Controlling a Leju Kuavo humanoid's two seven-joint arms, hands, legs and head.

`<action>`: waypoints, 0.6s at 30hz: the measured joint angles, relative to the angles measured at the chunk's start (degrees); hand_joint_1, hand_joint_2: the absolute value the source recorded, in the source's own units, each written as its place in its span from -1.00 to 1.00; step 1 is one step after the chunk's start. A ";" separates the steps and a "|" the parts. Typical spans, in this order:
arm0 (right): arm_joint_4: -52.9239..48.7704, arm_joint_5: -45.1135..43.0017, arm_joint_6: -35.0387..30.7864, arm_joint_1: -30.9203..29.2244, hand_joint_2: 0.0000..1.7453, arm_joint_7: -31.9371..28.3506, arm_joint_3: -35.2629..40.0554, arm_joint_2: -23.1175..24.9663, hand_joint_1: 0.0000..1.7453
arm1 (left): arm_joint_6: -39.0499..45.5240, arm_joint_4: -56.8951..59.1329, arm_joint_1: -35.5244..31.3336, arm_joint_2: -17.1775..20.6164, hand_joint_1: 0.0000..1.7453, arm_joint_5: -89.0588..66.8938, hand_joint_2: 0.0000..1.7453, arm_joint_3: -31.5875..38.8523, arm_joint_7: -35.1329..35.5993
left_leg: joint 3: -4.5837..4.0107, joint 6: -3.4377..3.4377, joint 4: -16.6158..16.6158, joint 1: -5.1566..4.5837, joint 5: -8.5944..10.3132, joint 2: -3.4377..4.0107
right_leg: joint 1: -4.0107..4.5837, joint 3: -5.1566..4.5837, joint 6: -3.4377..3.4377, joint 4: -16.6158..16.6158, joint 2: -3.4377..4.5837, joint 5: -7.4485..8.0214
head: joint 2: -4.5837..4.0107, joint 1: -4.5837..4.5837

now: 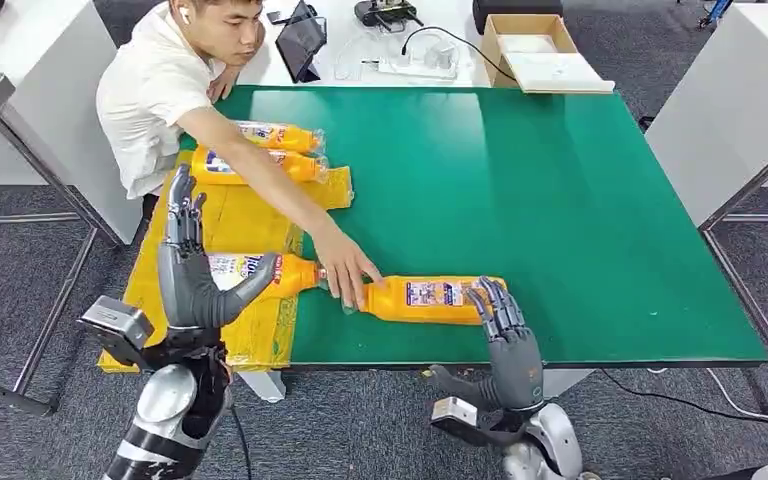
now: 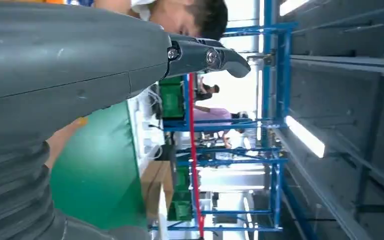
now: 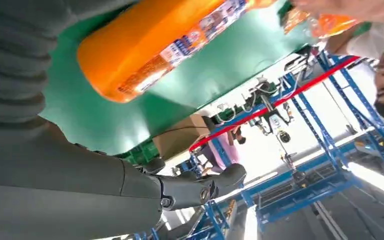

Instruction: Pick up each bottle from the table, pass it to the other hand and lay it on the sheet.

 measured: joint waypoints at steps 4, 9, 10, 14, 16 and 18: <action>0.18 4.29 -0.24 -1.74 1.00 2.32 0.04 -1.71 -1.00 | -1.33 -1.92 0.67 0.09 -1.00 0.37 1.00 -0.11 0.13 | 0.00 0.00 0.00 0.01 0.00 0.01 | 0.00 0.00 0.00 0.01 0.00 0.00 | 0.00 0.00; 3.66 6.91 4.03 -7.14 1.00 6.80 0.15 -3.72 -1.00 | -2.62 -2.64 0.76 0.20 -1.00 1.18 1.00 -1.77 0.72 | 0.00 0.01 0.00 -0.01 0.02 0.02 | -0.01 0.00 0.02 0.00 0.01 0.03 | 0.00 0.00; 5.17 6.93 5.76 -8.37 1.00 7.62 0.28 -4.06 -1.00 | -2.69 -2.64 0.75 0.20 -1.00 1.16 1.00 -2.10 0.87 | 0.01 0.01 0.01 -0.01 0.02 0.02 | -0.01 0.00 0.02 0.00 0.00 0.03 | -0.02 0.00; 10.69 7.43 8.31 -12.43 1.00 8.50 0.92 -4.74 -1.00 | -2.78 -2.51 0.55 0.20 -1.00 0.52 1.00 -3.37 1.84 | 0.00 0.02 0.02 -0.02 0.03 -0.02 | -0.01 0.00 0.03 0.00 0.00 0.04 | 0.00 0.00; 12.77 7.80 8.46 -13.74 1.00 8.66 1.38 -4.83 -1.00 | -2.78 -2.19 0.22 0.20 -1.00 0.28 1.00 -3.74 1.90 | 0.00 0.01 0.02 -0.01 0.03 0.00 | 0.00 0.00 0.02 0.01 0.00 0.04 | -0.02 0.00; 14.17 7.93 8.46 -14.37 1.00 8.70 1.64 -4.83 -1.00 | -2.78 -1.88 -0.08 0.20 -1.00 0.13 1.00 -3.98 1.97 | 0.00 0.01 0.02 0.00 0.03 -0.02 | 0.01 0.00 0.02 0.01 0.00 0.03 | 0.00 0.00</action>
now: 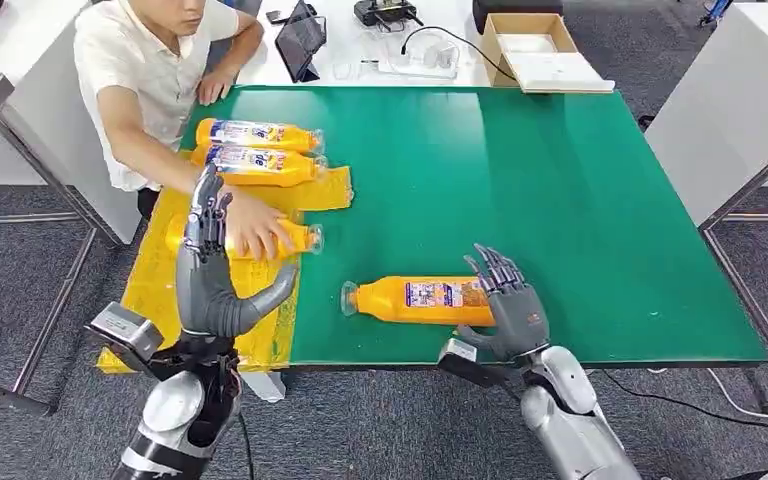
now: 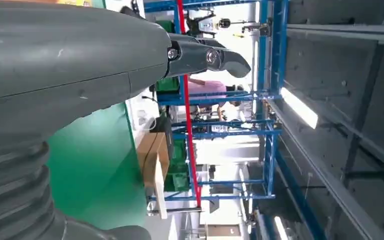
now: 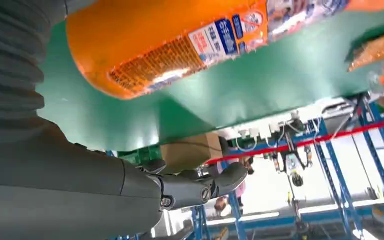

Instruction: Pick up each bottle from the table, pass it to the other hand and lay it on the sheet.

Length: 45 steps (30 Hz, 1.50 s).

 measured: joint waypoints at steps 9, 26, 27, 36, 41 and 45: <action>5.44 -3.02 3.26 -2.83 1.00 -0.92 0.83 0.87 -1.00 | 0.00 1.49 -1.17 0.00 -1.00 -0.04 1.00 -0.94 0.79 | -0.03 0.00 0.00 0.00 0.00 0.00 | -0.01 -0.02 -0.01 0.00 0.00 -0.01 | 0.00 0.00; 13.55 -1.33 14.41 -9.33 1.00 8.60 5.12 1.59 -1.00 | -5.18 4.17 -2.94 0.00 -1.00 2.23 1.00 -2.71 5.77 | 0.12 0.01 0.00 -0.01 0.01 0.16 | -0.01 0.05 -0.01 -0.01 0.05 0.03 | -0.02 0.00; 13.90 -0.31 15.02 -9.92 1.00 9.69 5.90 1.31 -1.00 | -5.55 4.20 -3.00 0.00 -1.00 2.23 1.00 -2.71 6.05 | 0.13 0.01 0.00 -0.01 0.02 0.16 | -0.01 0.05 -0.01 -0.01 0.05 0.03 | 0.00 0.02; 15.73 4.81 19.84 -14.71 1.00 16.61 12.37 0.48 -1.00 | -7.28 4.98 -3.91 -0.02 -1.00 1.47 1.00 -2.69 7.91 | 0.23 0.02 0.00 0.00 0.03 0.26 | 0.00 0.11 -0.01 0.00 0.08 0.06 | -0.02 0.00; 16.37 4.81 20.41 -15.83 1.00 16.74 13.77 0.28 -1.00 | -7.37 5.16 -4.21 -0.04 -1.00 1.09 1.00 -2.69 7.98 | 0.22 0.02 0.00 -0.01 0.03 0.26 | 0.00 0.11 -0.01 0.00 0.08 0.05 | 0.00 0.00; 16.70 4.81 20.41 -16.17 1.00 16.74 14.27 0.22 -1.00 | -7.37 5.18 -4.31 -0.04 -1.00 1.09 1.00 -2.69 7.98 | 0.22 0.02 0.00 -0.01 0.03 0.26 | 0.00 0.11 -0.01 0.00 0.08 0.05 | 0.00 0.00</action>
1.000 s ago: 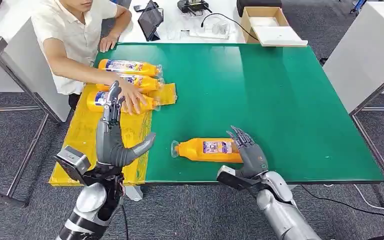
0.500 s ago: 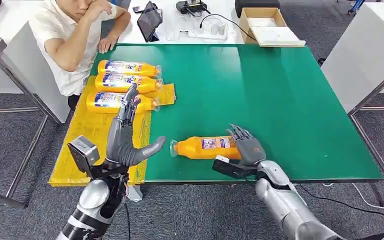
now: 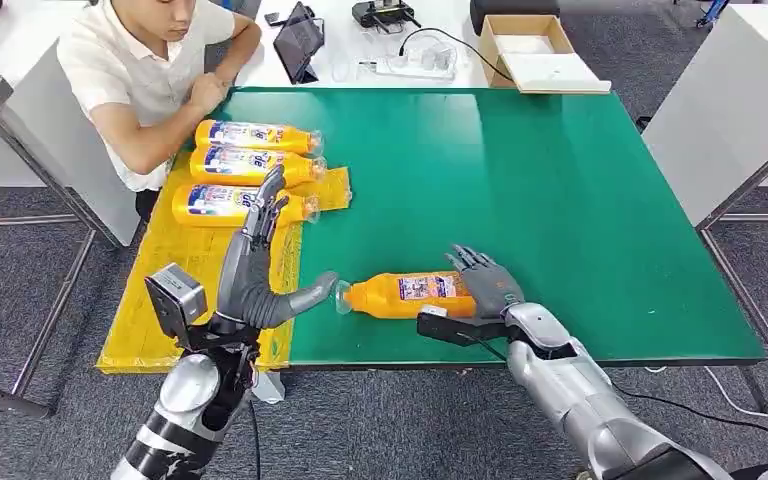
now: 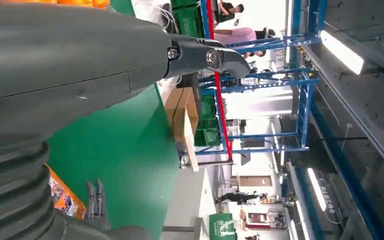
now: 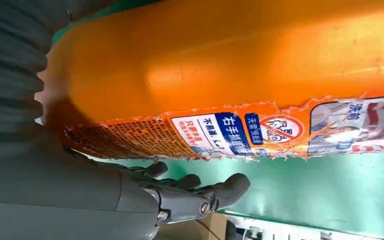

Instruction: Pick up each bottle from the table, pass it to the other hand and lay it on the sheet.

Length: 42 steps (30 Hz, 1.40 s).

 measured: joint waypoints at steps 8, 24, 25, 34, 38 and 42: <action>1.75 -1.94 3.56 -1.23 1.00 -0.02 0.81 0.00 -1.00 | -0.70 0.89 -0.31 -0.28 -1.00 0.11 1.00 -0.02 0.24 | 0.05 0.00 0.00 0.00 0.00 0.01 | 0.00 0.02 0.00 0.00 0.01 0.00 | -0.02 0.00; 6.47 -5.62 12.68 -6.29 1.00 -1.14 5.57 -1.31 0.94 | -3.06 4.00 -2.38 -0.76 -1.00 2.03 1.00 -0.55 0.92 | 0.47 0.01 0.00 -0.01 0.00 0.07 | 0.00 0.41 0.00 -0.03 0.15 0.00 | -0.02 0.00; 6.51 -5.68 12.68 -6.35 1.00 -1.14 5.68 -1.36 0.96 | -3.06 4.13 -2.43 -0.76 -1.00 2.05 1.00 -0.55 0.92 | 0.47 0.01 0.00 -0.01 0.00 0.07 | 0.00 0.42 0.00 -0.03 0.15 0.00 | 0.00 0.00; 6.91 -8.45 10.50 -6.15 1.00 -2.05 6.51 -1.42 1.00 | -2.64 4.76 -2.87 -0.79 -1.00 2.05 1.00 -0.61 0.92 | 0.44 0.01 0.00 -0.01 -0.01 0.06 | 0.00 0.41 0.00 -0.03 0.15 -0.01 | 0.00 0.00; 5.37 -15.92 4.28 -3.39 1.00 -8.71 4.99 -1.27 0.96 | 2.15 4.63 -1.73 -1.35 -1.00 3.23 1.00 -0.52 0.61 | 0.38 0.01 0.00 -0.01 -0.02 0.05 | 0.00 0.43 0.00 -0.02 0.14 -0.01 | 0.00 0.02; -1.78 -19.87 -1.90 3.21 1.00 -11.32 1.34 -0.20 0.94 | 6.10 3.50 2.21 -2.25 -1.00 5.85 1.00 -0.50 -0.11 | 0.17 -0.01 0.00 0.00 -0.06 0.15 | 0.01 0.17 0.01 -0.01 0.19 -0.01 | -0.02 -0.04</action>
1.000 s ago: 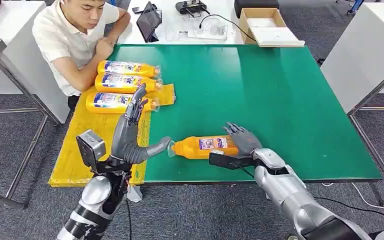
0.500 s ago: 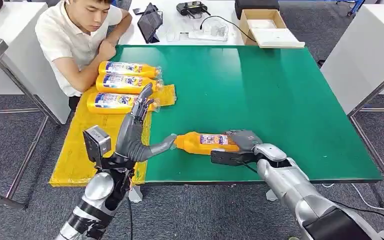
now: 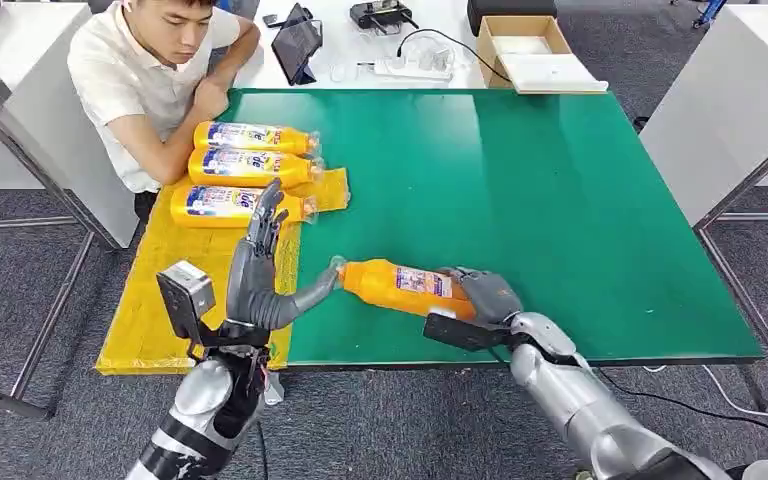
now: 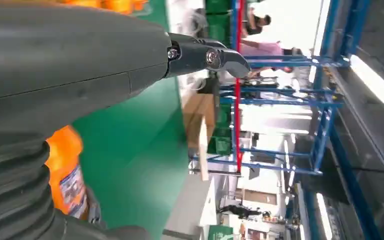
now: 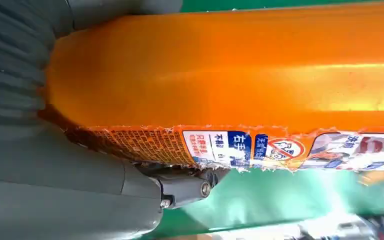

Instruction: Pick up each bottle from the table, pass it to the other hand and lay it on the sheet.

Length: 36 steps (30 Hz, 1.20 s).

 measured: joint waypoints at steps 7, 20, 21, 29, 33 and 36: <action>-20.70 -9.31 -7.80 13.45 1.00 -7.30 -7.42 3.48 0.52 | -1.11 -2.14 8.66 -0.72 -1.00 6.85 1.00 -0.26 -0.57 | -0.41 -0.04 -0.01 0.08 -0.02 -0.31 | 0.07 -0.33 0.02 0.02 -0.10 -0.15 | 0.02 0.04; -38.40 -15.21 -10.86 21.63 1.00 -12.41 -12.97 7.78 1.00 | -3.74 -5.07 13.69 0.09 -1.00 5.54 1.00 -2.01 -2.34 | -0.42 -0.06 -0.01 0.02 -0.06 -0.33 | -0.02 -0.34 0.10 0.01 -0.11 -0.17 | 0.02 0.04; -38.92 -15.41 -10.67 21.83 1.00 -12.43 -12.94 8.09 1.00 | -3.93 -5.29 13.74 0.09 -1.00 5.58 1.00 -2.18 -2.27 | -0.42 -0.06 -0.01 0.02 -0.06 -0.33 | -0.01 -0.34 0.10 0.01 -0.11 -0.17 | 0.02 0.04; -38.70 -12.91 -4.43 21.56 1.00 -12.78 -9.95 8.88 1.00 | -7.98 -5.57 13.56 0.24 -1.00 7.29 1.00 -3.52 -1.42 | -0.44 -0.06 -0.02 0.03 -0.05 -0.35 | -0.02 -0.33 0.10 0.01 -0.12 -0.17 | 0.00 0.02; -36.86 -10.90 -1.37 20.28 1.00 -13.07 -5.05 10.08 1.00 | -9.53 -4.57 12.16 0.13 -1.00 8.25 1.00 -3.98 -0.28 | -0.41 -0.07 -0.02 0.03 -0.05 -0.31 | -0.01 -0.34 0.10 0.01 -0.11 -0.17 | 0.00 0.04; -34.64 -10.58 -0.44 19.42 1.00 -13.26 -1.10 10.93 1.00 | -10.07 -3.54 11.05 0.02 -1.00 8.49 1.00 -4.31 -0.05 | -0.41 -0.08 -0.02 0.04 -0.04 -0.36 | -0.01 -0.34 0.09 0.02 -0.14 -0.17 | 0.02 0.02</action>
